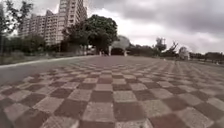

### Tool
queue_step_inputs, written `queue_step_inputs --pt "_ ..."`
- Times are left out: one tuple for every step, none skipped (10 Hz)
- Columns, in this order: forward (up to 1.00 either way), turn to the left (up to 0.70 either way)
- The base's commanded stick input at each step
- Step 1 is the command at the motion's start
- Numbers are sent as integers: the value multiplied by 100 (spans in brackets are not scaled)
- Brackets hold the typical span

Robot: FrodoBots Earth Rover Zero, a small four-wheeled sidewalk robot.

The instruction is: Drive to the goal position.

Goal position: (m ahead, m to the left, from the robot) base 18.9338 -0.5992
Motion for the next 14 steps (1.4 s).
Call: queue_step_inputs --pt "50 0" --pt "50 0" --pt "50 0" --pt "50 0" --pt "50 0" --pt "50 0" --pt "50 0" --pt "50 0" --pt "50 0" --pt "50 0" --pt "50 0" --pt "50 0" --pt "50 0" --pt "50 0"
